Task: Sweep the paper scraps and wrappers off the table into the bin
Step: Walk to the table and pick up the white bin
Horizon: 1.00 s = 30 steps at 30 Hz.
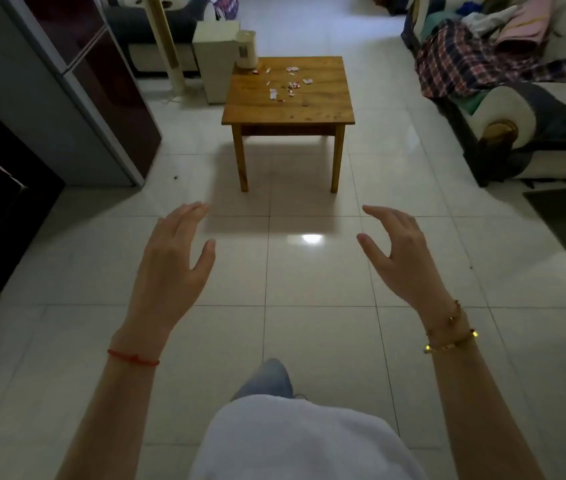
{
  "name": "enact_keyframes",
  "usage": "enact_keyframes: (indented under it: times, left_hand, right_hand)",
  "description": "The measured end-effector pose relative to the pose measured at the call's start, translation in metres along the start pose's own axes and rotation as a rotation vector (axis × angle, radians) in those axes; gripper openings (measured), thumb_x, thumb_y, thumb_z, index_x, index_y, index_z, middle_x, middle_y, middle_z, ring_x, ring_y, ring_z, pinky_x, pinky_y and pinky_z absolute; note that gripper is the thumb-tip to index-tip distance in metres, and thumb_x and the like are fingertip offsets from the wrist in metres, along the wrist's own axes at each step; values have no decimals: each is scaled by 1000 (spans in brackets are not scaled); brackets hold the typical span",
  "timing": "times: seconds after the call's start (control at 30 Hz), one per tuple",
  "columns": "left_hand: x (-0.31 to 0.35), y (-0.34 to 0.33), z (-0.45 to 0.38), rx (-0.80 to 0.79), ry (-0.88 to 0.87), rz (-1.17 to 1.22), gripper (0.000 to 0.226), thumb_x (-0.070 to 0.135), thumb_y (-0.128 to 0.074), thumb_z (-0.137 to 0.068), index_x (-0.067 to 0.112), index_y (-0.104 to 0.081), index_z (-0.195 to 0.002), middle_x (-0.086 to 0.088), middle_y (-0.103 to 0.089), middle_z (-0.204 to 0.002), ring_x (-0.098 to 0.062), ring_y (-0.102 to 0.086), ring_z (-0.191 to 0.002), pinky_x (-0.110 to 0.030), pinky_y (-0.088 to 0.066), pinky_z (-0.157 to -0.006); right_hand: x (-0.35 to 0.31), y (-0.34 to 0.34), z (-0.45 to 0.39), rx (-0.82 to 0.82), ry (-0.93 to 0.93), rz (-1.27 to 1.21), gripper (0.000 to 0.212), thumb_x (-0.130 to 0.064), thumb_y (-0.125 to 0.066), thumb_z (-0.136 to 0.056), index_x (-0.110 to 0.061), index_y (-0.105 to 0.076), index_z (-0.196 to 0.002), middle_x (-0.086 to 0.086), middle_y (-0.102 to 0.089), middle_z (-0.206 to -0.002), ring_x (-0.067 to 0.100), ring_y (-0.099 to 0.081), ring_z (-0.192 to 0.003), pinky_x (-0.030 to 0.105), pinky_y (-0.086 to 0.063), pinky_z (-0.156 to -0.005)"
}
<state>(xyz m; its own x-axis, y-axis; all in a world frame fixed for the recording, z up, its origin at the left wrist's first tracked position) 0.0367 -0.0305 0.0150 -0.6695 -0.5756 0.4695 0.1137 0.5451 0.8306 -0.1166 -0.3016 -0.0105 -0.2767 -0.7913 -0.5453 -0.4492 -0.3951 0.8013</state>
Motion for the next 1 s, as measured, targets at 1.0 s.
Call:
enact_keyframes:
  times: [1.0]
  left_hand:
    - [-183,-69,-413,-78,71,16,50,19,-52,-96,17,-40,-144,-5,-47,-146,-20,-41,-138,-49,-34,-115]
  right_hand:
    - [35,-140,-435,-57,-36,-25,42,-29,-55,-94,-16,-50,-133,3,-56,-131,18,-46,-126,39,-36,-109]
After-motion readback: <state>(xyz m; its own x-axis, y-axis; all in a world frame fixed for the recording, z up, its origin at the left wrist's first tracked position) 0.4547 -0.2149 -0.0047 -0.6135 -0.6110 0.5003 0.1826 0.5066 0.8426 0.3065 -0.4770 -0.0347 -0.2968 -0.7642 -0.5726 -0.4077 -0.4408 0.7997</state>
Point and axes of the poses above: each hand's wrist, its own z-axis away from the middle knuckle, its own y-axis out of the back of the hand, x = y × z, the point moved 5 cm from there along -z, towards the middle knuckle
